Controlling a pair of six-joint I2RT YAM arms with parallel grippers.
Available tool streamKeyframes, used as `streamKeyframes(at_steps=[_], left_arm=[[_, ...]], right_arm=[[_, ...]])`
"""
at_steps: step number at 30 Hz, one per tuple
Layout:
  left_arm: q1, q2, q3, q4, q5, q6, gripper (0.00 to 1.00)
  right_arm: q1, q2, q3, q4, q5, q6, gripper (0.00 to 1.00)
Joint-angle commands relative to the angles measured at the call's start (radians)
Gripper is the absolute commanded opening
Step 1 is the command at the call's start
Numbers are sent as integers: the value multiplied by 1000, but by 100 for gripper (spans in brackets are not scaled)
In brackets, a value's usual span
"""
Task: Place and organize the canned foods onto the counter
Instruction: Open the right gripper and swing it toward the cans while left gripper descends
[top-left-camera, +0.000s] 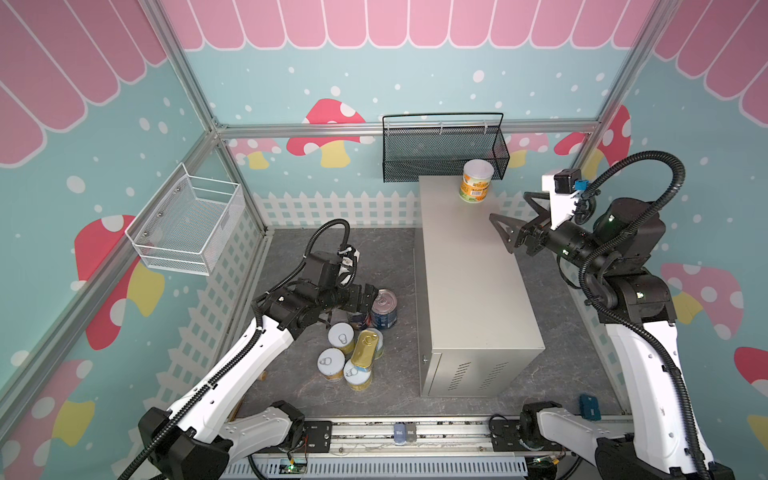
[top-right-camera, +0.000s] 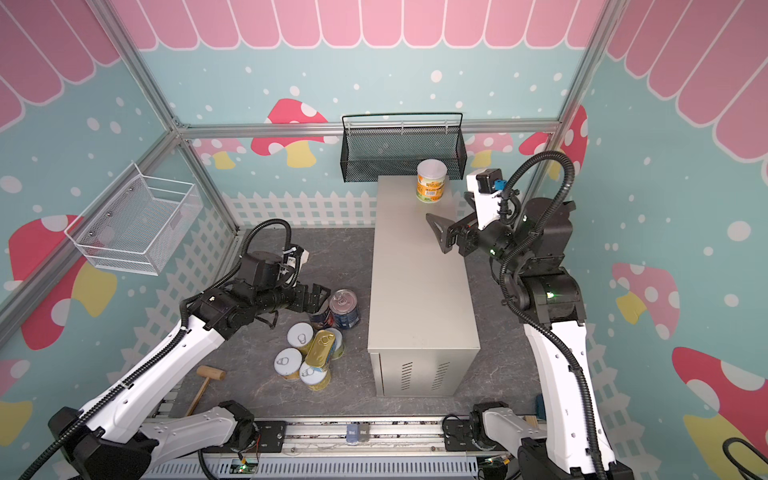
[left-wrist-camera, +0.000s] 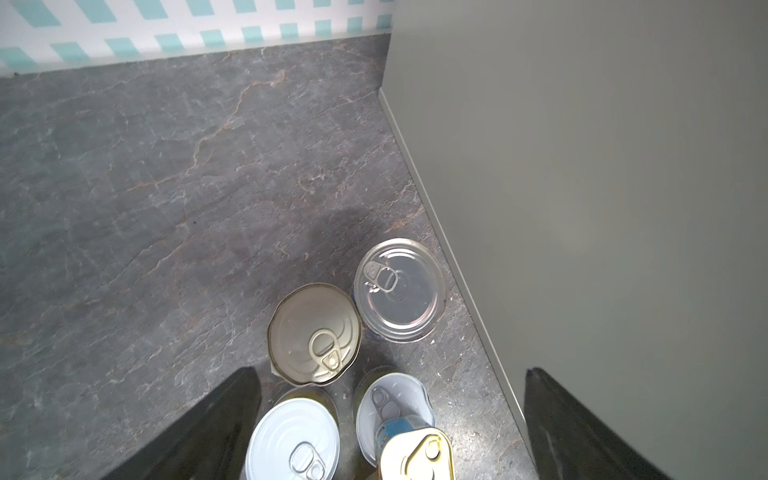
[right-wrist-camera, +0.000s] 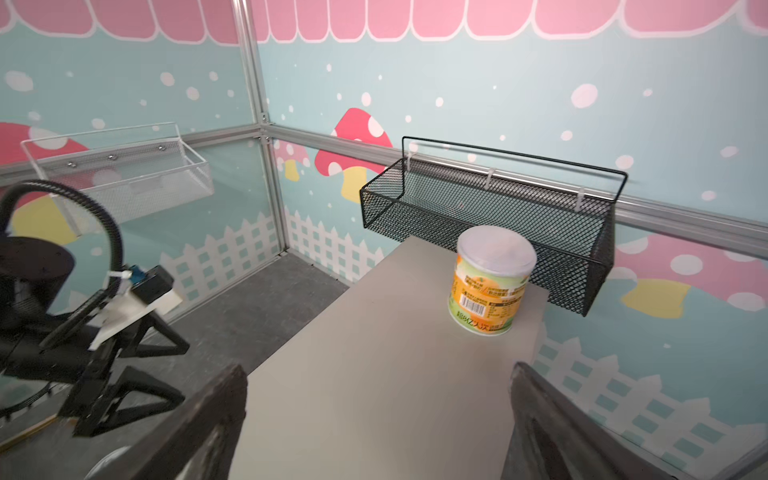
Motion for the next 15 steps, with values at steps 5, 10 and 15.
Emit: streamKeyframes(at_steps=[5, 10, 15], left_arm=[[63, 31, -31, -94, -9, -62, 99], [64, 82, -26, -162, -9, -31, 99], [64, 128, -33, -177, -8, 0, 99]], right_arm=[[20, -35, -25, -109, -135, -72, 99], [33, -38, -55, -103, -125, -89, 99], [50, -33, -83, -80, -121, -92, 99]])
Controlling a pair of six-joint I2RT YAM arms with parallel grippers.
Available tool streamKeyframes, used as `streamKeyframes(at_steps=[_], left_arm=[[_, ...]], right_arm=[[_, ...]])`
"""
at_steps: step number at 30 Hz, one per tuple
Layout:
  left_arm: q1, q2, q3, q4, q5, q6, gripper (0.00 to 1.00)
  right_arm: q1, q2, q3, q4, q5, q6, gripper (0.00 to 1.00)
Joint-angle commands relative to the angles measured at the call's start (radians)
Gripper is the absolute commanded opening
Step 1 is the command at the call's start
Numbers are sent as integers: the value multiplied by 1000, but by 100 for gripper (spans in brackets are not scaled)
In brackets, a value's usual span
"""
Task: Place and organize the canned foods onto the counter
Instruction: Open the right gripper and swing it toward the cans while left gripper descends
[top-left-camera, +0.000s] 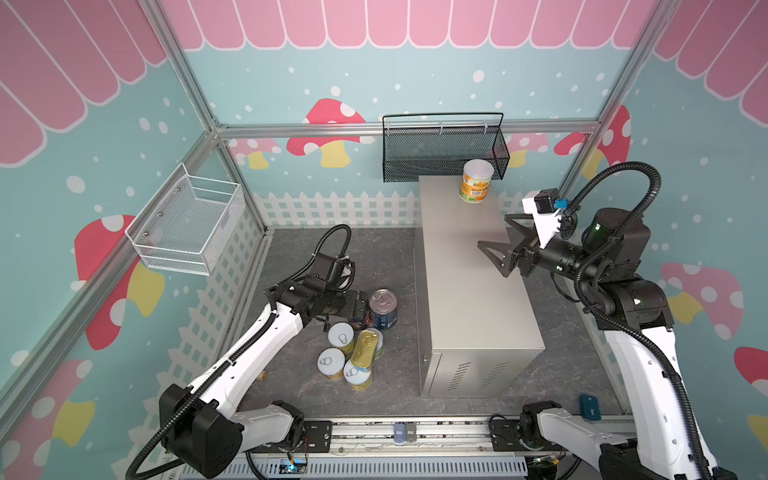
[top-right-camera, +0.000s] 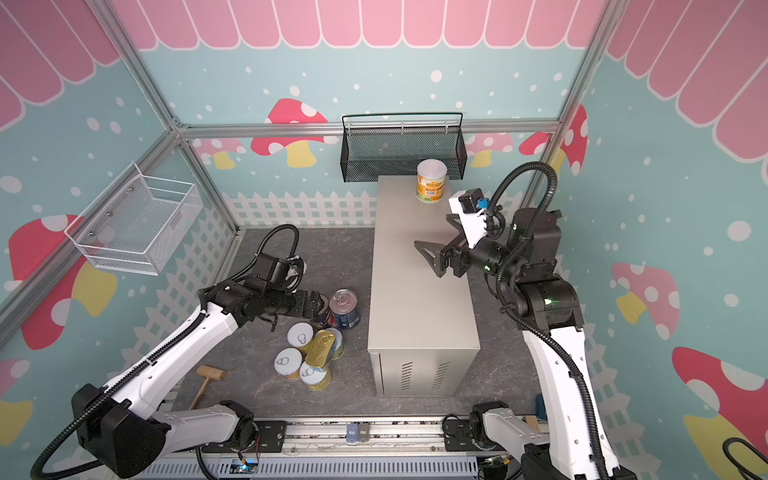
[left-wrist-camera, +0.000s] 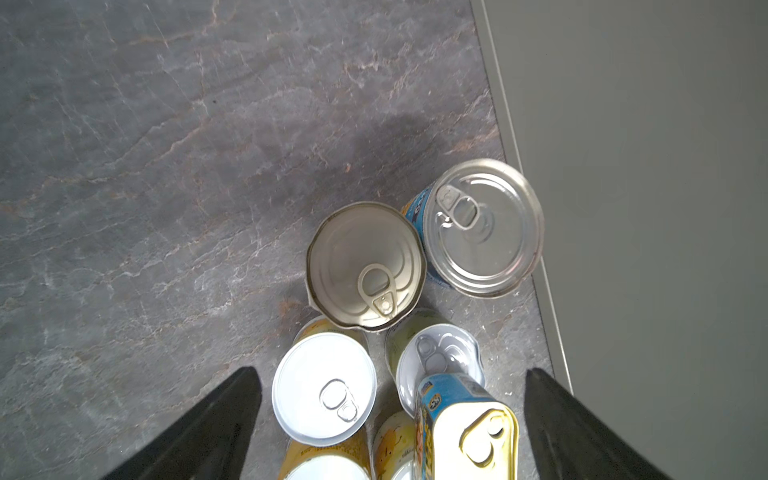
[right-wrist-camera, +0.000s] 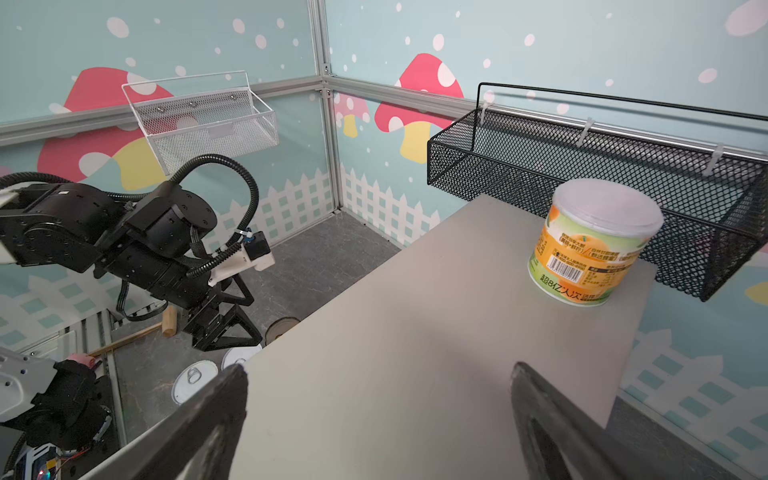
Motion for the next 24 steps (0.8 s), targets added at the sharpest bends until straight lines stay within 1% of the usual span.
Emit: streamKeyframes(at_steps=[1, 3, 6, 9, 10, 12, 14, 16, 21, 22, 24], left_arm=[[5, 36, -9, -51, -16, 36, 99], [4, 74, 4, -70, -36, 56, 98], [4, 118, 13, -69, -35, 78, 98], [4, 166, 42, -76, -52, 100, 95], [4, 174, 51, -77, -57, 103, 95], [5, 191, 68, -72, -58, 106, 95], [4, 211, 82, -64, -52, 107, 95], [4, 232, 92, -59, -49, 108, 94], [4, 271, 106, -39, -55, 114, 94], [28, 276, 109, -35, -59, 112, 93], [36, 285, 113, -29, -59, 111, 93]], right_arm=[[11, -4, -29, 20, -12, -30, 99], [14, -7, -52, 45, -5, -30, 99], [19, -10, -70, 75, -18, -23, 99], [36, 7, -57, 65, -49, -41, 99], [52, 18, -45, 52, -42, -49, 99], [119, 61, 4, -4, 11, -83, 99], [242, 127, 87, -90, 122, -122, 99], [309, 181, 151, -142, 161, -128, 99], [423, 288, 280, -244, 244, -149, 99], [443, 307, 302, -263, 260, -152, 99], [472, 337, 339, -295, 276, -155, 99]])
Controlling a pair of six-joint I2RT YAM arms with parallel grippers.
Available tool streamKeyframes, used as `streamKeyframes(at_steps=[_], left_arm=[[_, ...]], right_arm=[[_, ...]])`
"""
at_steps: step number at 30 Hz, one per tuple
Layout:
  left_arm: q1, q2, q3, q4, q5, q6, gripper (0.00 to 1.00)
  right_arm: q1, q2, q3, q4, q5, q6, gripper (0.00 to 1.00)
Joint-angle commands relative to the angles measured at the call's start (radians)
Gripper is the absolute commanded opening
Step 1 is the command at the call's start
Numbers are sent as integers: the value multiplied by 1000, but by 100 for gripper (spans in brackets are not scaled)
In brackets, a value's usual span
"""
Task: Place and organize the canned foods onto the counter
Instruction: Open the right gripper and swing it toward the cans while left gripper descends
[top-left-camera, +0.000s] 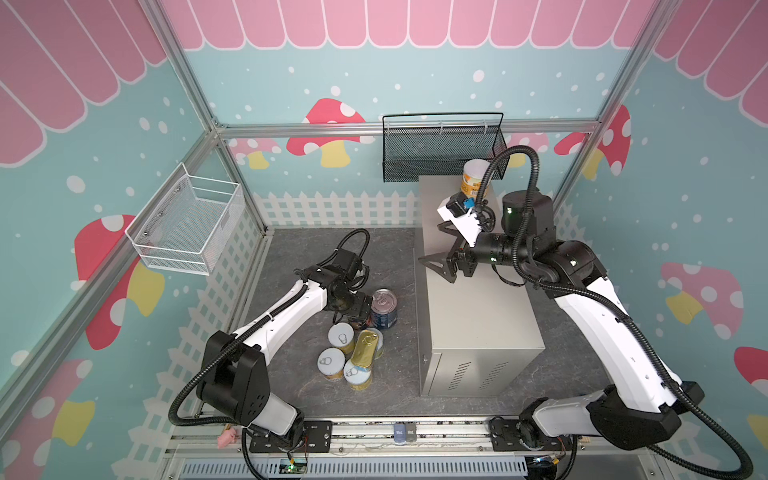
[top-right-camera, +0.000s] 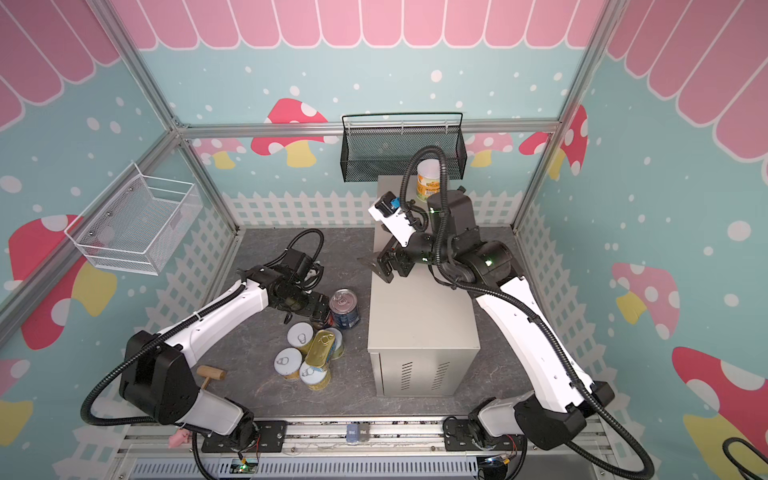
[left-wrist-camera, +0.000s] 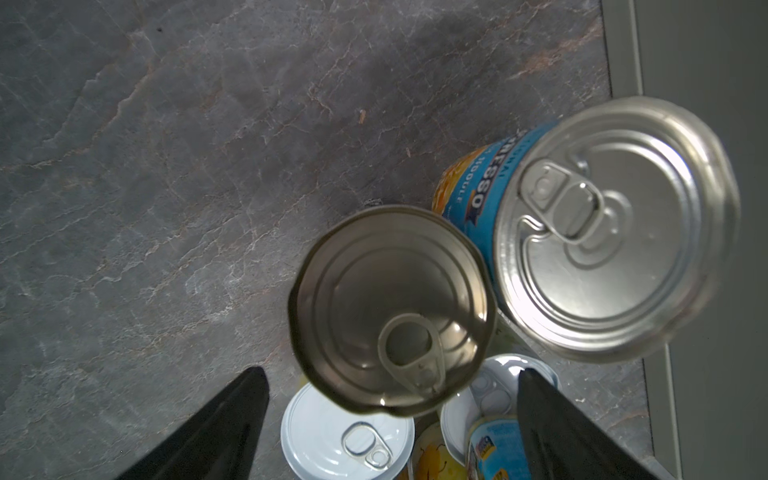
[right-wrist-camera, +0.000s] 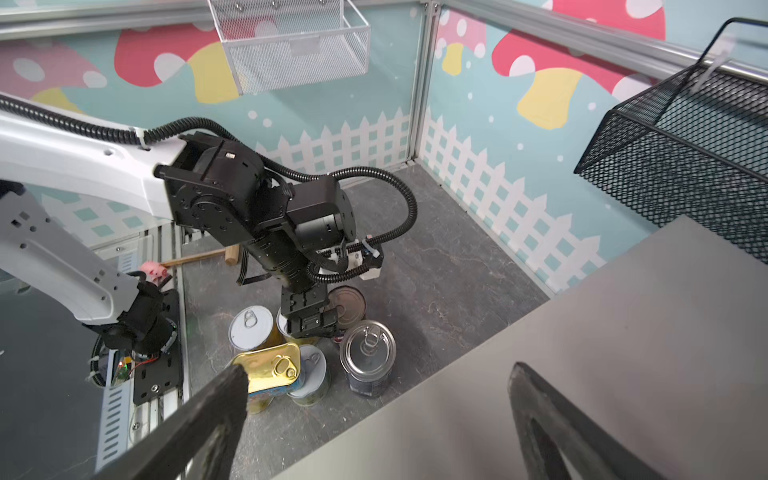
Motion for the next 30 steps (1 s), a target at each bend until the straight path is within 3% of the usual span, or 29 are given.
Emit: streamKeyframes(at_steps=[1, 14, 30], left_arm=[[26, 15, 32, 18, -19, 11, 93], [57, 94, 116, 25, 12, 17, 91], [52, 106, 84, 27, -1, -3, 89]], right_arm=[[47, 39, 70, -110, 67, -43, 99], [131, 86, 109, -114, 107, -54, 99], [169, 94, 122, -123, 128, -65, 99]])
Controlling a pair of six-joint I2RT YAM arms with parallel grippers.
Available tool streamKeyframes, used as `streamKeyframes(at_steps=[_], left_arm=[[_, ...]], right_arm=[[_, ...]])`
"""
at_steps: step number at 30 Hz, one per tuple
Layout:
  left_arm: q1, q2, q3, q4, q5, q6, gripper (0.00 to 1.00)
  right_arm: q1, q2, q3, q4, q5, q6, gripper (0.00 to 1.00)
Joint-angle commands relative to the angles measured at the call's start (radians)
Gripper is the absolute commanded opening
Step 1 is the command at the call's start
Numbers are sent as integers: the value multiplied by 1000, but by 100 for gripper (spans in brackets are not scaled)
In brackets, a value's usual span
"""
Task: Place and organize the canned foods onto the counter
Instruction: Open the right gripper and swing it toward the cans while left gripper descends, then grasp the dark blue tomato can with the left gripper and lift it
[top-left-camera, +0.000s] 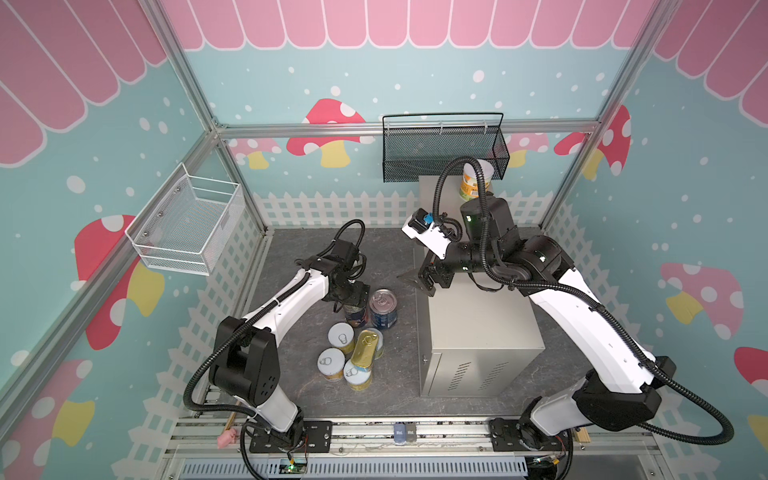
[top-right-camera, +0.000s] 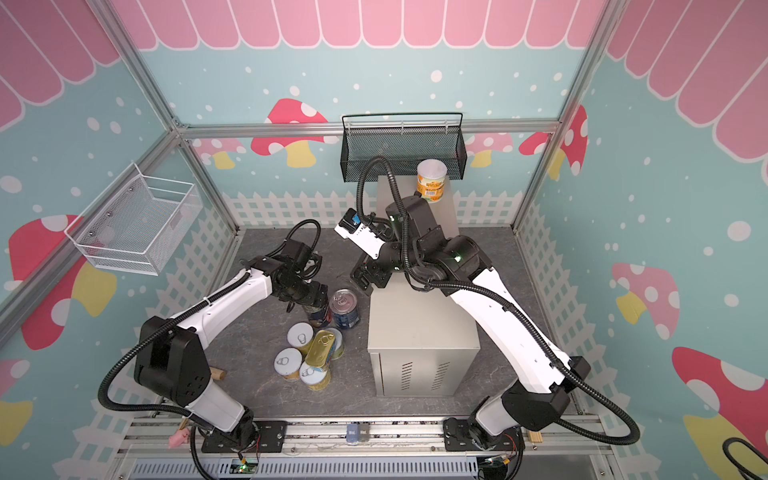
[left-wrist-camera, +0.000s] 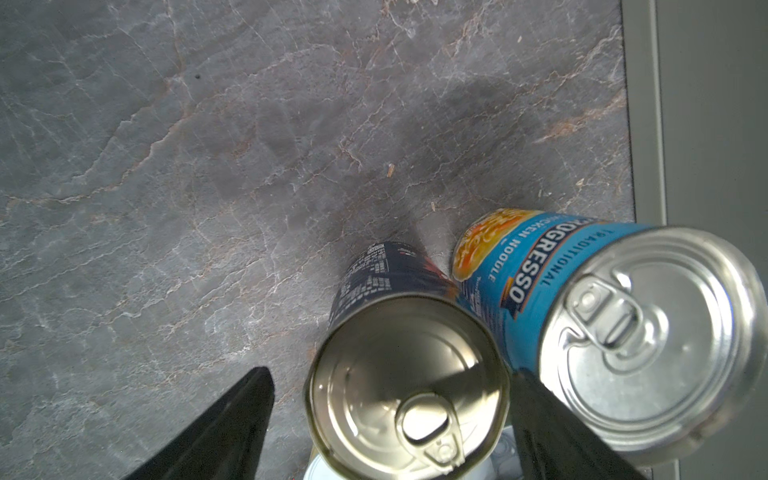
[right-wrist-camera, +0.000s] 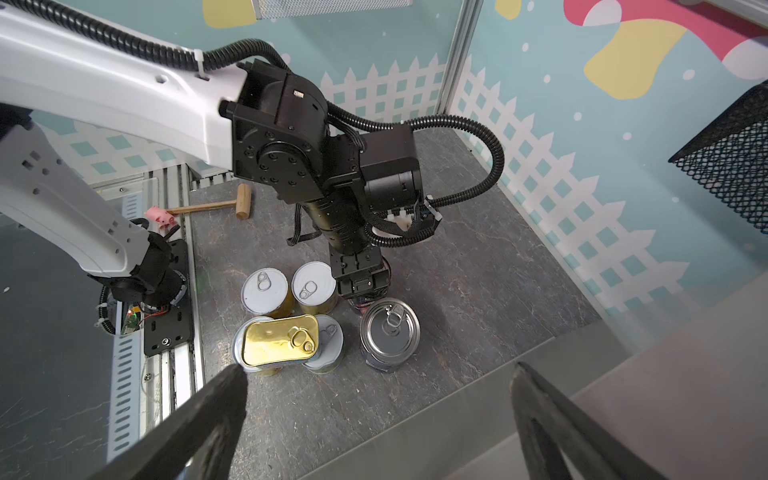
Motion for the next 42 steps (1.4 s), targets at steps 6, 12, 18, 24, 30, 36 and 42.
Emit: streamKeyframes(at_steps=[6, 12, 18, 24, 30, 36, 42], left_arm=[[-9, 28, -12, 6, -18, -15, 89], [-18, 43, -12, 7, -32, -27, 89], [-16, 58, -13, 7, -71, -44, 89], [-16, 76, -6, 10, -55, -39, 87], [-16, 86, -9, 10, -58, -36, 88], [-11, 96, -4, 13, -50, -35, 85], [-9, 97, 0, 19, -60, -33, 81]], right_arm=[[34, 7, 28, -14, 1, -30, 99], [51, 11, 23, -14, 14, -32, 100], [60, 4, 12, -10, 16, -33, 100], [75, -2, -5, -11, 13, -39, 99], [102, 25, 25, -50, 20, -54, 99], [122, 37, 34, -57, 41, -51, 99], [138, 40, 37, -60, 47, -49, 99]])
